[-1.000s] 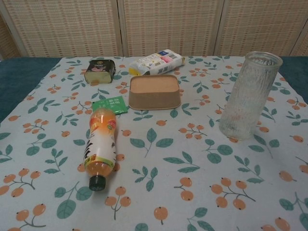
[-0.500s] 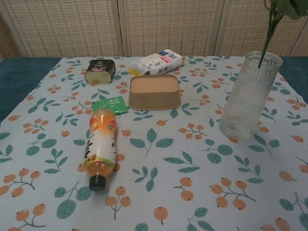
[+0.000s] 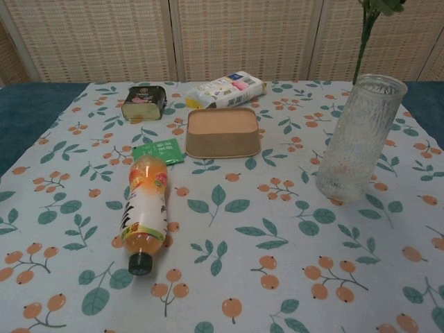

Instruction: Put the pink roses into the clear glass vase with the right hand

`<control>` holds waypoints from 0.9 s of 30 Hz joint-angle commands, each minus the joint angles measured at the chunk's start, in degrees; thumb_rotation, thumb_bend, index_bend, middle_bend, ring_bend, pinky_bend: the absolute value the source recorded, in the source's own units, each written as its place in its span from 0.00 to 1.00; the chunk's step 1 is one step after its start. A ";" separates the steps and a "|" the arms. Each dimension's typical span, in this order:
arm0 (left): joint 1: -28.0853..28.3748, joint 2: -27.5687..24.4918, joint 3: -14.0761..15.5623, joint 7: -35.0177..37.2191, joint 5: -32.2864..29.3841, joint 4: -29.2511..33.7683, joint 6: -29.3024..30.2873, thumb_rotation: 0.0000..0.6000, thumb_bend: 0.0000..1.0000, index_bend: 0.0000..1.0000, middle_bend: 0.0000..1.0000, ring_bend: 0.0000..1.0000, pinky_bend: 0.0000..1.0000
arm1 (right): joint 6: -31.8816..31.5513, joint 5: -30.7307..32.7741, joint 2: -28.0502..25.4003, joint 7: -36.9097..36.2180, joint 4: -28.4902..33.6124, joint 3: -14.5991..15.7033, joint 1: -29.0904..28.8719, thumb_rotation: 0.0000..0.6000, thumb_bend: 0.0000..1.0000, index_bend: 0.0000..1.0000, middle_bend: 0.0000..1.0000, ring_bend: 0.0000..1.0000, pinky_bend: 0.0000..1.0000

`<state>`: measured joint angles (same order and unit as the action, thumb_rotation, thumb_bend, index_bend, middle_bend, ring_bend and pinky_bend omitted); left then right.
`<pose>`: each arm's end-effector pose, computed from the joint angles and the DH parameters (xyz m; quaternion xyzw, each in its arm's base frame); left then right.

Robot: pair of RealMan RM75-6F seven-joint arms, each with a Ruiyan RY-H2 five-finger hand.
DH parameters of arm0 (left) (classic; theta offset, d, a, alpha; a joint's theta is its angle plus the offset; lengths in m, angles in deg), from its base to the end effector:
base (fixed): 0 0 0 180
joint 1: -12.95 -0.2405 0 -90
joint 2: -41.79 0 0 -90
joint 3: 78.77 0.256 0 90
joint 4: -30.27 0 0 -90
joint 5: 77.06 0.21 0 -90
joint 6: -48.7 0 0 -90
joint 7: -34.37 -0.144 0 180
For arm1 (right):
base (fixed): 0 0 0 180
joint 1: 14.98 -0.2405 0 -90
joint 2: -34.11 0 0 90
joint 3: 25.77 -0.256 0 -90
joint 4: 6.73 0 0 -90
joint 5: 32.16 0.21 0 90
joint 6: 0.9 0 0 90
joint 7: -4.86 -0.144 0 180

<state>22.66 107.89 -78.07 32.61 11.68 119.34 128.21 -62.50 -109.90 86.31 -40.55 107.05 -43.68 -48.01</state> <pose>-0.3086 0.1935 0.1296 -0.6643 -0.3773 -0.3555 0.5386 -0.1131 -0.3115 0.1740 0.5077 -0.5798 0.6151 0.1665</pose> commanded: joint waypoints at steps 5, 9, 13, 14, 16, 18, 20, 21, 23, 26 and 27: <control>-0.02 0.02 0.03 -0.15 0.08 0.09 0.12 1.00 0.42 0.13 0.11 0.25 0.37 | -1.13 -1.98 -0.58 -0.16 0.70 -0.01 0.86 1.00 0.60 0.89 0.92 0.91 1.00; 0.01 0.03 0.06 -0.18 0.11 0.03 0.04 1.00 0.42 0.13 0.11 0.25 0.38 | -3.09 -3.37 -1.10 1.19 2.12 0.00 1.82 1.00 0.60 0.89 0.92 0.91 1.00; 0.01 0.01 0.12 -0.18 0.24 0.07 0.08 1.00 0.42 0.13 0.11 0.25 0.38 | -5.29 -3.26 -2.18 5.23 4.55 0.24 3.32 1.00 0.60 0.89 0.92 0.91 1.00; 0.00 0.02 0.12 -0.18 0.26 0.08 0.11 1.00 0.42 0.13 0.11 0.25 0.38 | -5.90 -2.65 -2.41 7.19 5.28 0.36 3.79 1.00 0.60 0.89 0.92 0.91 1.00; 0.00 0.03 0.11 -0.19 0.29 0.07 0.14 1.00 0.42 0.13 0.11 0.25 0.37 | -6.68 -1.47 -2.27 10.11 6.01 0.35 4.15 1.00 0.60 0.89 0.92 0.91 1.00; -0.01 0.05 0.14 -0.22 0.32 0.08 0.16 1.00 0.42 0.13 0.11 0.25 0.37 | -6.25 -0.09 -1.94 11.64 6.04 0.27 3.94 1.00 0.60 0.89 0.92 0.91 1.00; 0.03 0.09 0.15 -0.30 0.34 0.06 0.09 1.00 0.42 0.13 0.11 0.25 0.37 | -4.57 1.22 -1.85 10.27 5.29 0.03 3.34 1.00 0.60 0.89 0.92 0.91 1.00; 0.04 0.08 0.18 -0.31 0.37 0.10 0.07 1.00 0.42 0.13 0.11 0.25 0.37 | -3.75 1.62 -1.80 9.40 4.69 -0.08 3.05 1.00 0.60 0.89 0.92 0.91 1.00; 0.06 0.08 0.22 -0.25 0.38 0.12 -0.02 1.00 0.42 0.13 0.11 0.25 0.37 | -2.28 2.10 -1.37 7.43 2.98 -0.18 2.56 1.00 0.60 0.89 0.92 0.91 1.00; 0.05 0.15 0.15 -0.46 0.23 0.04 -0.02 1.00 0.42 0.13 0.11 0.25 0.37 | -1.51 1.76 -0.42 5.54 0.93 -0.11 2.34 1.00 0.60 0.89 0.92 0.91 1.00; 0.04 0.15 0.15 -0.45 0.21 0.04 -0.02 1.00 0.42 0.13 0.11 0.25 0.38 | -1.39 1.71 -0.30 5.32 0.69 -0.08 2.30 1.00 0.60 0.89 0.92 0.91 1.00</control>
<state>22.70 108.04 -77.92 32.15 11.91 119.39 128.19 -64.78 -108.40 85.35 -34.10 108.94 -43.75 -45.36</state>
